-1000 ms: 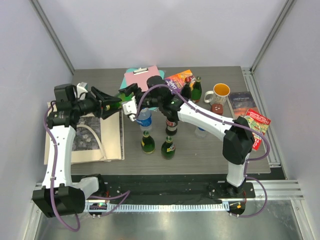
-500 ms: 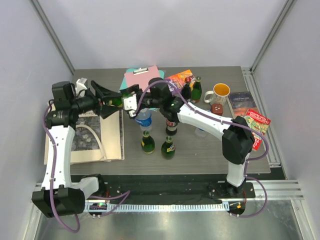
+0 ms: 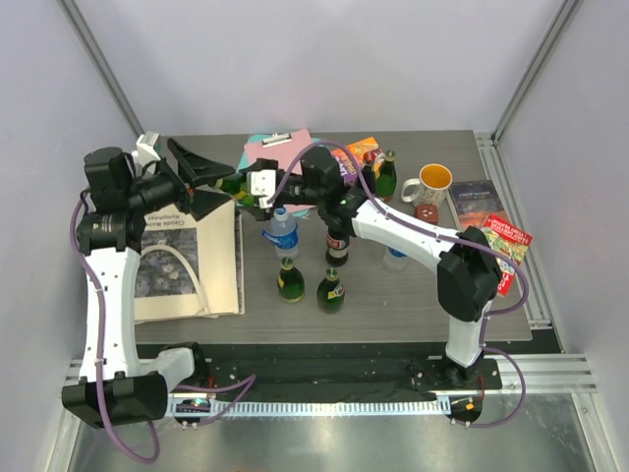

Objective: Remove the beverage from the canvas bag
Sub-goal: Place the drink at the center of the board.

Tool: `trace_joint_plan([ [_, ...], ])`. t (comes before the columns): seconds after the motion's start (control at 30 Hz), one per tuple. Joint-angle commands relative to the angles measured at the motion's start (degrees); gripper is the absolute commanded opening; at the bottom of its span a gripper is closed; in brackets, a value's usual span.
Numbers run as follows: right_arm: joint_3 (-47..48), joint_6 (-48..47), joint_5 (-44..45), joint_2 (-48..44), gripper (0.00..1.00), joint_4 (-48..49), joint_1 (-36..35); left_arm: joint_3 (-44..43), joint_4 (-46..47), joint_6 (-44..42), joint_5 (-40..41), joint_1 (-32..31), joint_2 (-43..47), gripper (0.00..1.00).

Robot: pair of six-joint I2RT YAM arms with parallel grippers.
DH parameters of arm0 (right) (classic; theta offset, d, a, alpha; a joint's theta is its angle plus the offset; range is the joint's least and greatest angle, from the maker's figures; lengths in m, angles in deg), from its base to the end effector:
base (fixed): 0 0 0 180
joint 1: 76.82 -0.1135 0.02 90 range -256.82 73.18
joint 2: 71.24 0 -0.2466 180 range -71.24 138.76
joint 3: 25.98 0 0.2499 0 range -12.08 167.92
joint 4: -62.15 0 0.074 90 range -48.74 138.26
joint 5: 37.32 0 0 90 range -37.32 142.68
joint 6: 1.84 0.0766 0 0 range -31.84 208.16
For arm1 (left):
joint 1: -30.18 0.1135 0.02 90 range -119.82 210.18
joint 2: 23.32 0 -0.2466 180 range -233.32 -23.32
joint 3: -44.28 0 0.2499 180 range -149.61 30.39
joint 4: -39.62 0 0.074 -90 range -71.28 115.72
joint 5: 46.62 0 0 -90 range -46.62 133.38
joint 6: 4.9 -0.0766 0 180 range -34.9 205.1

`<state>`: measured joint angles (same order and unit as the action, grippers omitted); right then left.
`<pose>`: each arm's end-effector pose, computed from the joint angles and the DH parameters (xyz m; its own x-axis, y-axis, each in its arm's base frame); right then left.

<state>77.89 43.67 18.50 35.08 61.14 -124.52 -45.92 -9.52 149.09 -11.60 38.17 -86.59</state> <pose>0.2886 0.3811 0.3312 0.6643 -0.1314 -0.7358 -0.7342 0.0700 -0.6753 0.2475 -0.0286 0.4023 -0.7673 -0.6285 -0.1278 -0.0421 0.2482 -0.9678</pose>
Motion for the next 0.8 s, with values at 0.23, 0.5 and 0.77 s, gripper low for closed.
trace_joint_plan([
  [0.23, 4.86, 11.87, -2.04, -5.6, 0.01, 17.43, 2.52, -2.88, 4.3, -0.79, -4.43, 0.27, -0.1, 0.9],
  [0.5, 7.23, 19.96, -2.21, -4.55, 0.01, 19.19, 4.55, -5.6, 11.58, -1.23, -4.17, 0.27, 0.33, 1.0],
  [0.77, 9.6, 28.84, -2.39, -4.55, 0.01, 19.9, 7.35, -2.97, 25.64, -11.16, 7.69, 0.19, 3.85, 1.0],
])
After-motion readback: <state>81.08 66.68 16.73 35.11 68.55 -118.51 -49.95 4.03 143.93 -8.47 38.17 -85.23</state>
